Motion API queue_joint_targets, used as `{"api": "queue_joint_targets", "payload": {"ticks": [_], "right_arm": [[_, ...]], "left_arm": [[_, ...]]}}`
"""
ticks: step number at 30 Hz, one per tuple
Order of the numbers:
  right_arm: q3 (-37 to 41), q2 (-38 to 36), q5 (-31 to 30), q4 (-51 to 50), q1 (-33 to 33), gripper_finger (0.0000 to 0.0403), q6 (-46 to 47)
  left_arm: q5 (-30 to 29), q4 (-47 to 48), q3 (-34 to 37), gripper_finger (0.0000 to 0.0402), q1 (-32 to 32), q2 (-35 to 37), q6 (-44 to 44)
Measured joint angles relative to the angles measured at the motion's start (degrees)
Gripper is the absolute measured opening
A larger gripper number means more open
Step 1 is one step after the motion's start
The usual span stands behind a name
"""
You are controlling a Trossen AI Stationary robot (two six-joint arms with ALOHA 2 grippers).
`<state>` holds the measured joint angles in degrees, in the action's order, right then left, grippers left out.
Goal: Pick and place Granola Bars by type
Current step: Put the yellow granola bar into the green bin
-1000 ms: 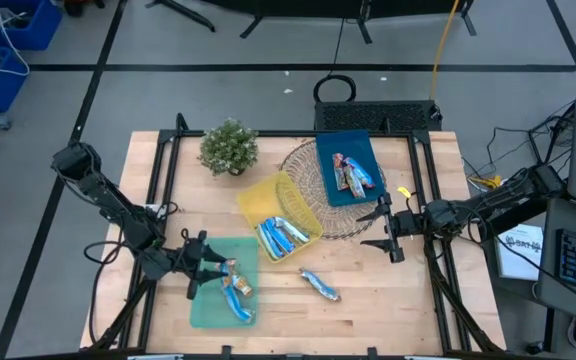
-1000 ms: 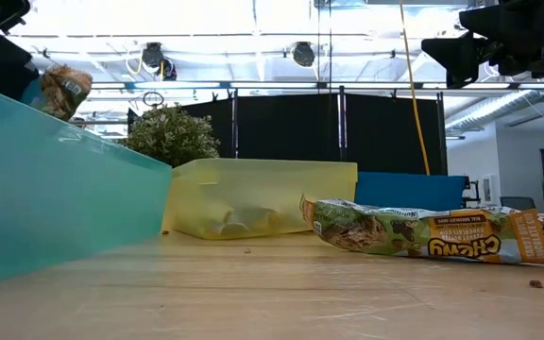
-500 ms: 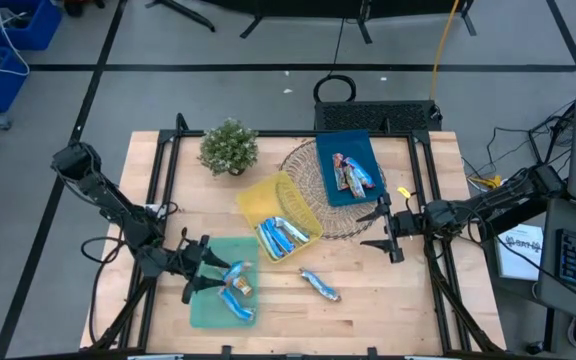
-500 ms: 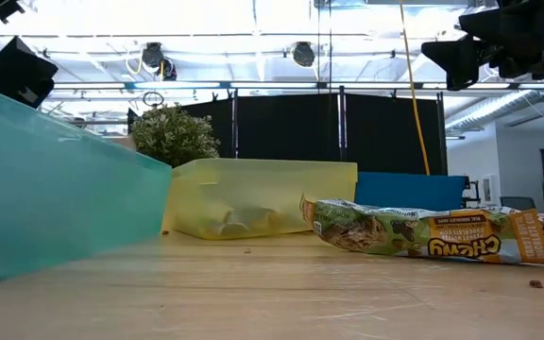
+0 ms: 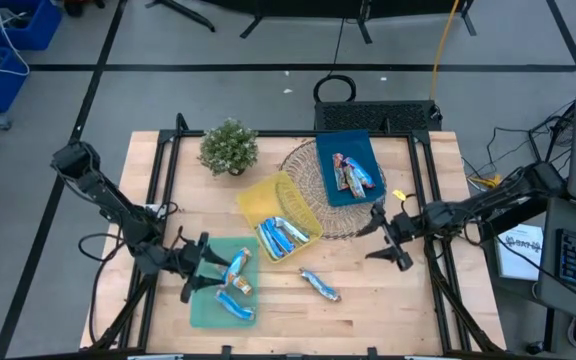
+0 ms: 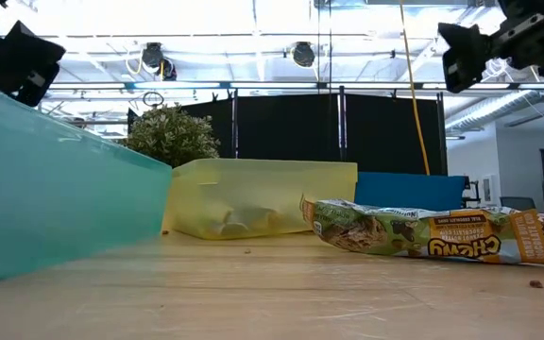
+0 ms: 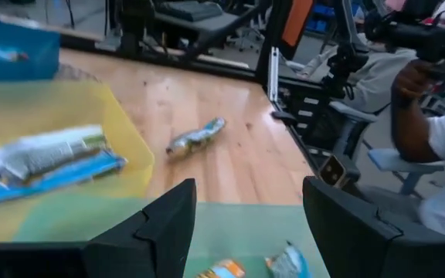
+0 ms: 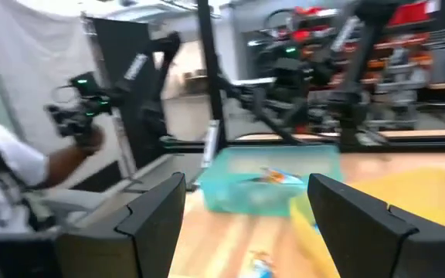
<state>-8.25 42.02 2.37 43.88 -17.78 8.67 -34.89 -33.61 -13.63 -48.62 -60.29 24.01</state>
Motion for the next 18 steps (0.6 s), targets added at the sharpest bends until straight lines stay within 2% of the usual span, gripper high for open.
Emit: {"api": "queue_joint_targets", "payload": {"ticks": [4,7,10,15,18], "right_arm": [[-1.2,7.23,0.1,4.53,-1.32,0.0263,0.32],[-5.74,13.44,-2.84,2.06,-2.35,0.0263,0.28],[-13.24,20.5,-5.26,-6.75,-4.11,0.0263,0.38],[-28.32,32.28,-12.5,-30.86,-7.77,0.0263,4.5],[-35.47,37.92,-12.94,-40.68,-8.86,0.0263,9.36]], "left_arm": [[-0.14,-0.06,0.0,0.0241,1.23,1.24,-5.04],[-0.26,-0.14,0.0,0.0241,2.62,2.01,-7.76],[-0.26,-0.22,0.0,0.0241,3.98,2.43,-8.79],[-0.25,1.19,0.0,0.0241,5.66,2.4,-9.31],[-0.19,2.43,0.0,0.0241,6.23,2.36,-9.33]]}}
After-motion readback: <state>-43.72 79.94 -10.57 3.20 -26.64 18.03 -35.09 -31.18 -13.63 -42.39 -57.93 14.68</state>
